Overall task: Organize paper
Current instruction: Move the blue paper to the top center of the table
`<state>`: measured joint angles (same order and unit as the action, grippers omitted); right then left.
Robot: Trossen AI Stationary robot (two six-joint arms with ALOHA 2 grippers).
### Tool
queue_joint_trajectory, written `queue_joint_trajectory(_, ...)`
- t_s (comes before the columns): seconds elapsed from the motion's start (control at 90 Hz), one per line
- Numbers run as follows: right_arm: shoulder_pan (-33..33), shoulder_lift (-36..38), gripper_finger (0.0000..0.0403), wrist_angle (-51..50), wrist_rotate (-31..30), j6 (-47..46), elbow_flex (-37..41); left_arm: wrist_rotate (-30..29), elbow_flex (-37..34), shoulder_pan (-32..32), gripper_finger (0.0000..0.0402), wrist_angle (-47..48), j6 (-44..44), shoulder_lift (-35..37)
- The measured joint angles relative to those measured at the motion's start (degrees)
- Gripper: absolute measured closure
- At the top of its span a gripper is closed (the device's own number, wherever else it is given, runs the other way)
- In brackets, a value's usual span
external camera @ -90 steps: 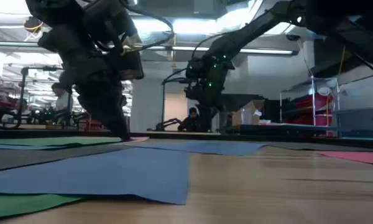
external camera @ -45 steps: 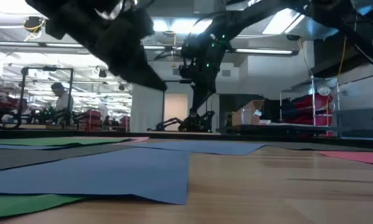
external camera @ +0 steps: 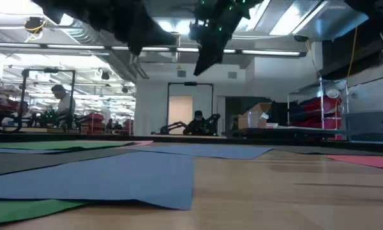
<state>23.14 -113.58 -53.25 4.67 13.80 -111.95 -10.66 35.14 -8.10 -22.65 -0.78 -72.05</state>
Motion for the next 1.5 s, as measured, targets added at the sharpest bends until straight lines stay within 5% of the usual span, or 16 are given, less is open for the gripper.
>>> queue_joint_trajectory(0.367, -7.3, 0.4, 0.0403, 4.0, -2.5, 1.2, 0.1, 1.7, -10.6, 0.1, 0.0402, -17.6, -2.1, 4.1)
queue_joint_trajectory(0.689, -13.4, 1.0, 0.0403, 13.1, -3.7, 0.8, 2.3, 1.8, -15.1, 0.7, 0.0402, -17.8, -5.0, 10.8)
queue_joint_trajectory(1.2, -15.7, 22.4, 0.0403, 57.5, -1.6, -15.2, 50.2, 4.1, -15.2, 2.5, 0.0402, -5.6, -10.0, 14.7)
queue_joint_trajectory(1.5, -16.9, 30.9, 0.0403, 61.0, -8.8, -23.9, 65.3, 4.1, -15.2, 6.5, 0.0402, 9.9, -18.4, 14.6)
